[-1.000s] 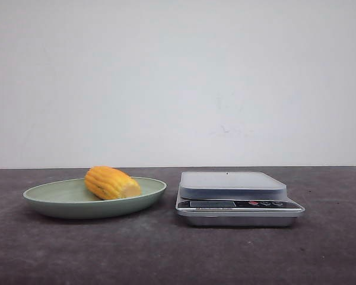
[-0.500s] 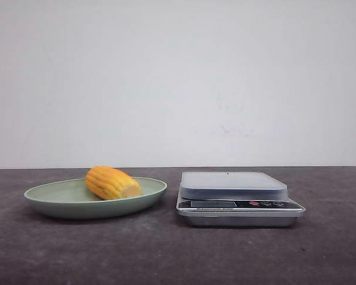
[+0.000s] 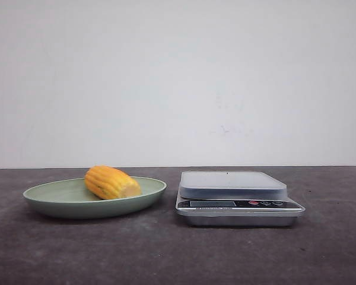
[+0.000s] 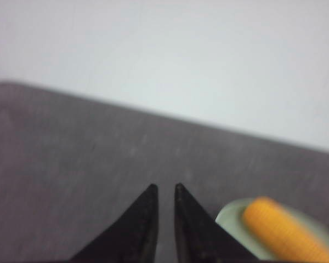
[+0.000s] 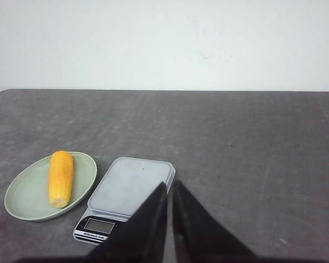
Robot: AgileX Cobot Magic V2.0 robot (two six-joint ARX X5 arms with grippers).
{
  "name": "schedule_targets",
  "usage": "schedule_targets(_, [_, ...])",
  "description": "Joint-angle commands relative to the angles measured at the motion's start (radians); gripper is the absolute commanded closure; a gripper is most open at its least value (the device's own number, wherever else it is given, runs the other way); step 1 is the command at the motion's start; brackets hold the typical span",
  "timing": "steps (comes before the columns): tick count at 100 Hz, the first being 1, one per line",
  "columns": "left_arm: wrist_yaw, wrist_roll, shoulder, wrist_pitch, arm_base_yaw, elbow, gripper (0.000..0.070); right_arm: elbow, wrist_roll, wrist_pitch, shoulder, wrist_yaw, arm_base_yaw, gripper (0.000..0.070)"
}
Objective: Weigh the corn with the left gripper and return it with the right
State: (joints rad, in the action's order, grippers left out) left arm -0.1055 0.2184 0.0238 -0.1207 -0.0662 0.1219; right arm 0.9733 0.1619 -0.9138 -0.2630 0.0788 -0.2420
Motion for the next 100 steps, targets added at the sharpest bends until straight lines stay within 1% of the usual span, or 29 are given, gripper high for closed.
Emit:
schedule_targets(1, [0.0,-0.041,-0.021,0.032,0.008,-0.023,0.0697,0.01,0.01,0.009,-0.003,0.0,-0.002,0.0688])
schedule_targets(22, [0.002,-0.056,-0.021,0.024,0.028,-0.089,0.0697,0.01,0.01,0.009,-0.003,0.0,-0.002,0.0688])
schedule_targets(33, [0.002,-0.08,-0.021,0.027,0.028,-0.107,0.0697,0.01,0.01,0.009,-0.003,0.0,-0.002,0.0688])
schedule_targets(54, [0.002,-0.151,-0.021,-0.048,0.028,-0.109,0.0697,0.01,0.01,0.009,-0.003,0.0,-0.002,0.0688])
schedule_targets(57, [0.002,-0.151,-0.021,-0.064,0.028,-0.109,0.0697,0.01,0.01,0.009,-0.003,0.0,-0.002,0.0688])
schedule_targets(100, [0.006,-0.151,-0.021,-0.063,0.028,-0.108,0.0697,0.01,0.01,0.009,-0.003,0.0,-0.002,0.0687])
